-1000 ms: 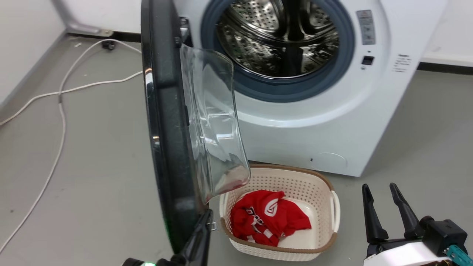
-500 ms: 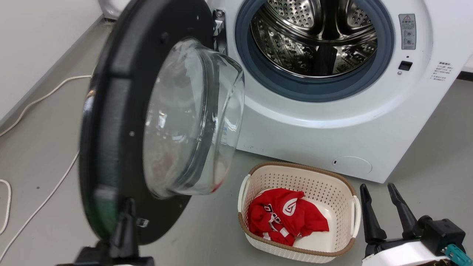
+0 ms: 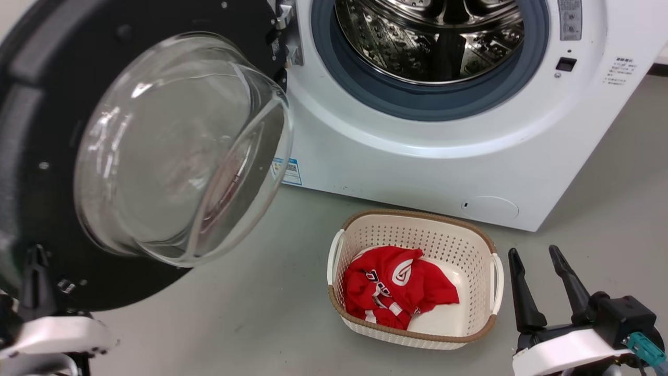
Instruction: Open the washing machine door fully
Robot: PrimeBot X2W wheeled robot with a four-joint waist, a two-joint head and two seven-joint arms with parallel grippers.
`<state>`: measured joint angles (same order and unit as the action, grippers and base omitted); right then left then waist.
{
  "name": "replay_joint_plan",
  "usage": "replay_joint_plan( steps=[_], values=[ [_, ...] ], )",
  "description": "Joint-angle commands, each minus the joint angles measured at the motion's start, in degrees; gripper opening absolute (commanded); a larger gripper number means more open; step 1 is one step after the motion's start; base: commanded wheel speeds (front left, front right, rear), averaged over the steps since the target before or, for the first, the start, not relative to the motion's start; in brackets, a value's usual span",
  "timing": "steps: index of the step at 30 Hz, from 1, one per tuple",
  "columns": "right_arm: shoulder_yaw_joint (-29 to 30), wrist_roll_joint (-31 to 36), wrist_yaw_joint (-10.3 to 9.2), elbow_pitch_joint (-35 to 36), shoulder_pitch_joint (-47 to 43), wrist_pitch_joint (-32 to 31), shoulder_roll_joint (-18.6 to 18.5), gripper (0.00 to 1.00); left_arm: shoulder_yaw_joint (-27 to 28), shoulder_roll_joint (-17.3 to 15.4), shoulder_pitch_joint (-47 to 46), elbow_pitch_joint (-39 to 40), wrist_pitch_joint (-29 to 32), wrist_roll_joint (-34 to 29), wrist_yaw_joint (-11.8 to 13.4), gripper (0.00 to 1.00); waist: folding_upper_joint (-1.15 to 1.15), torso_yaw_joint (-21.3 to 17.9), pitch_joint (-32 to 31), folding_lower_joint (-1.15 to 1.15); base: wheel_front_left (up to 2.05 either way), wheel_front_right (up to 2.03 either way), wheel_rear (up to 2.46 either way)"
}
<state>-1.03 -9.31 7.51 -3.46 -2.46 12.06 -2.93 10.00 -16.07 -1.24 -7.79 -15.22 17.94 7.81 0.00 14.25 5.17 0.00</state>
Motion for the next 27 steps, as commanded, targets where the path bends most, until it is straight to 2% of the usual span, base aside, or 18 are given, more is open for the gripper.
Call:
replay_joint_plan(
  steps=[1,7,13,18,21,27],
  values=[
    [-0.05,0.34,-0.03,0.51,1.07,-0.09,0.10,1.00,1.69,-0.91,-1.81,-1.48,0.14,0.12,-0.45,0.00,0.00,-0.47,0.80,0.00,0.00,0.00,0.00],
    [-0.21,0.55,-0.04,0.95,2.12,-0.58,0.10,1.00,7.71,-2.71,-7.61,-7.66,0.04,0.44,-3.42,0.00,0.00,-1.24,2.92,0.00,0.00,0.00,0.00],
    [-0.50,0.69,-0.04,1.07,2.97,-0.89,0.10,1.00,11.59,-5.06,-12.75,-13.18,0.01,-1.35,-5.68,0.00,0.00,-1.83,4.34,0.00,0.00,0.00,0.00],
    [-0.34,0.56,-0.04,0.66,3.31,-0.64,0.11,1.00,13.68,-5.80,-14.50,-16.31,0.03,-2.83,-7.21,0.00,0.00,-2.21,4.35,0.00,0.00,0.00,0.00],
    [-0.24,0.19,-0.04,0.32,3.19,-0.47,0.11,1.00,15.00,-4.82,-13.96,-15.80,0.03,-3.77,-7.77,0.00,0.00,-2.31,3.95,0.00,0.00,0.00,0.00],
    [-0.10,-0.44,-0.04,-0.62,2.26,-0.04,0.10,1.00,17.02,-0.15,-8.73,-9.54,0.03,-6.80,-8.79,0.00,0.00,-2.41,2.10,0.00,0.00,0.00,0.00]
  ],
)
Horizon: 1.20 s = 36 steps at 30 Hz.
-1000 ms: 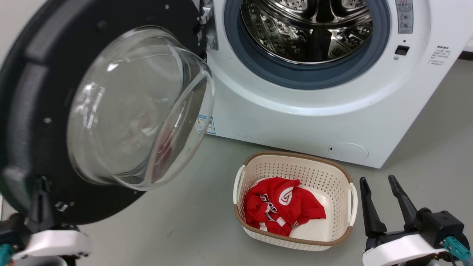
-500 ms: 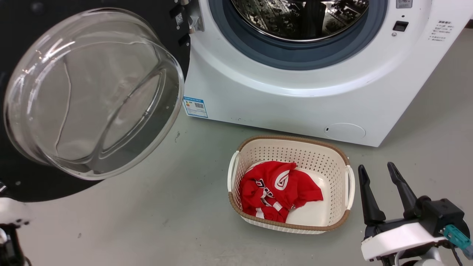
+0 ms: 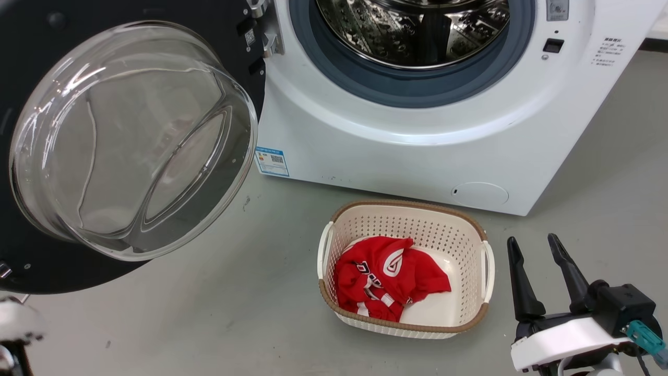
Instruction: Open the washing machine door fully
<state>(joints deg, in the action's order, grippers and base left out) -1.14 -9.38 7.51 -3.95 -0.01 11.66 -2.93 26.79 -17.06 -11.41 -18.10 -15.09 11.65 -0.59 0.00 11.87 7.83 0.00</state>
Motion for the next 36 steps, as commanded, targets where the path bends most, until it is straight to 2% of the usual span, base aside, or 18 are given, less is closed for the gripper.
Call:
replay_joint_plan(
  steps=[1,6,7,8,9,12,17,22,30,36],
  values=[
    [0.04,-0.51,-0.04,-0.30,-0.43,0.39,0.10,1.00,0.33,1.86,2.73,2.17,-0.11,-1.15,-0.55,0.00,0.00,-0.01,-0.94,0.00,0.00,0.00,0.00],
    [0.36,-1.18,-0.04,-0.96,-1.22,0.39,0.11,1.00,-0.03,7.31,9.56,9.74,-0.10,-4.14,-1.58,0.00,0.00,0.06,-2.94,0.00,0.00,0.00,0.00],
    [0.35,-1.16,-0.04,-1.04,-1.30,0.34,0.10,1.00,-0.24,8.47,10.77,11.05,-0.11,-4.54,-1.84,0.05,0.00,0.04,-3.27,0.00,0.00,0.00,0.00],
    [0.35,-1.12,-0.04,-1.05,-1.42,0.31,0.10,1.00,-0.58,9.45,11.80,12.25,-0.11,-5.00,-1.93,0.40,0.00,0.03,-3.64,0.00,0.00,0.00,0.00],
    [0.25,-1.12,-0.04,-1.04,-2.05,0.16,0.11,1.00,-1.96,11.83,14.66,15.70,-0.11,-6.02,-2.15,1.00,0.00,-0.07,-4.39,0.00,0.00,0.00,0.00],
    [0.06,-0.98,-0.04,-0.94,-2.42,0.07,0.10,1.00,-4.46,13.44,16.86,18.26,-0.11,-6.60,-1.80,1.00,0.00,-0.41,-5.15,0.00,0.00,0.00,0.00],
    [-0.03,-0.90,-0.04,-0.57,-2.72,-0.24,0.10,1.00,-8.76,14.04,19.52,21.47,-0.11,-6.93,0.08,1.00,0.00,-1.44,-6.03,0.00,0.00,0.00,0.00],
    [-0.14,-0.61,-0.04,-0.19,-2.87,-0.46,0.10,1.00,-12.96,14.13,20.50,22.83,-0.11,-6.77,0.40,1.00,0.00,-2.96,-6.62,0.00,0.00,0.00,0.00],
    [-0.54,0.41,-0.04,1.00,-2.81,-1.07,0.10,1.00,-19.38,14.16,18.84,22.35,-0.11,-6.72,-0.18,1.00,0.00,-8.61,-7.35,0.00,0.00,0.00,0.00],
    [-0.77,0.87,-0.04,1.69,-2.66,-1.44,0.10,1.00,-21.35,14.15,17.04,21.61,-0.11,-7.77,-1.04,1.00,0.00,-13.40,-7.21,0.00,0.00,0.00,0.00]
  ],
)
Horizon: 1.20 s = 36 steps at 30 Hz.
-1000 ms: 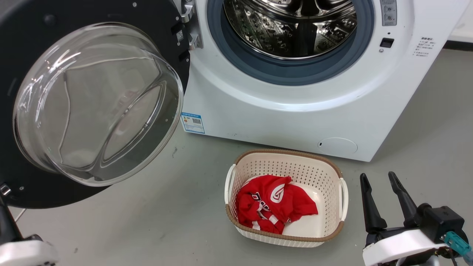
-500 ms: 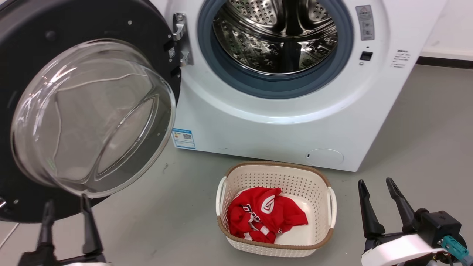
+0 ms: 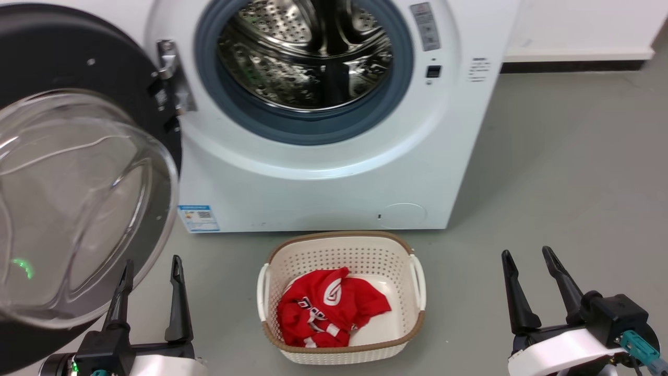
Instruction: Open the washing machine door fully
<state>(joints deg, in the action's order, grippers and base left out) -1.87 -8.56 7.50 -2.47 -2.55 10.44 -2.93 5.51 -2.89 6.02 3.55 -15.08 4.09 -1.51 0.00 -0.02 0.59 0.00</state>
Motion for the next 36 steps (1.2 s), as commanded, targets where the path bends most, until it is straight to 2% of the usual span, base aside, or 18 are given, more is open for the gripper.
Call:
replay_joint_plan(
  steps=[1,9,33,34,36],
  values=[
    [0.04,0.14,-0.03,0.31,-0.23,-0.13,0.11,1.00,-0.27,-0.01,-0.56,-0.10,-0.12,-0.49,-0.13,1.00,0.00,-2.05,0.07,0.00,0.00,0.00,0.00],
    [-0.46,-0.19,-0.03,0.36,-0.20,-0.20,0.11,1.00,-0.33,-0.01,-0.04,-0.40,-0.12,-0.81,0.02,1.00,0.00,-4.20,0.33,0.00,0.00,0.00,0.00],
    [-0.37,-0.72,-0.03,-0.63,0.53,0.18,0.10,1.00,-1.32,0.00,0.38,-0.98,-0.12,-0.52,0.02,1.00,0.00,-2.74,0.25,0.00,0.00,0.00,0.00],
    [-0.42,-0.51,0.01,-0.60,0.05,-0.09,0.00,0.00,-1.37,0.01,0.26,-1.14,-0.01,-0.37,0.01,0.00,0.00,-2.73,0.24,0.00,0.00,0.00,0.00],
    [-0.70,-1.56,0.01,-0.62,-0.34,-0.05,-0.01,0.00,-1.13,0.03,-0.26,-1.98,0.44,0.71,-0.11,0.00,0.00,-2.71,0.22,0.00,0.00,0.00,0.00]
  ],
)
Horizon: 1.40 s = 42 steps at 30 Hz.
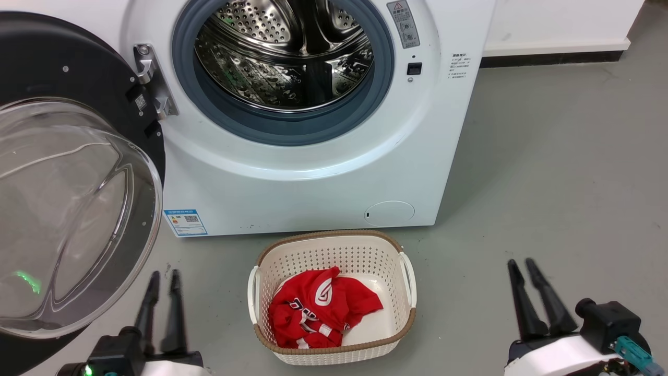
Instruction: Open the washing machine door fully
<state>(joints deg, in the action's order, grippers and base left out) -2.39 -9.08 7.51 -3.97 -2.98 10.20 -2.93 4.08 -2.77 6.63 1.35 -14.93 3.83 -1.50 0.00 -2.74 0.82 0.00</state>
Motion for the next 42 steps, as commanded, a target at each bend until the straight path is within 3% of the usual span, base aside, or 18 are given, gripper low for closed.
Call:
replay_joint_plan(
  steps=[1,27,42],
  values=[
    [-0.25,-2.42,0.00,1.01,0.04,0.15,-0.01,0.00,0.58,-0.09,-1.32,-0.27,0.82,2.34,-0.21,0.00,0.00,0.04,-0.01,0.00,0.00,0.00,0.00],
    [1.20,-32.68,-0.01,-3.01,3.80,-4.37,-1.64,0.00,1.00,-0.12,-5.23,-5.14,7.88,32.73,-2.24,0.00,0.00,0.66,-0.16,0.00,0.00,0.00,0.00],
    [2.01,-43.96,-0.01,-4.38,4.99,-6.28,-1.92,0.00,1.29,-0.13,-6.91,-7.25,10.76,44.41,-3.10,0.00,0.00,0.97,-0.23,0.00,0.00,0.00,0.00]
  ],
)
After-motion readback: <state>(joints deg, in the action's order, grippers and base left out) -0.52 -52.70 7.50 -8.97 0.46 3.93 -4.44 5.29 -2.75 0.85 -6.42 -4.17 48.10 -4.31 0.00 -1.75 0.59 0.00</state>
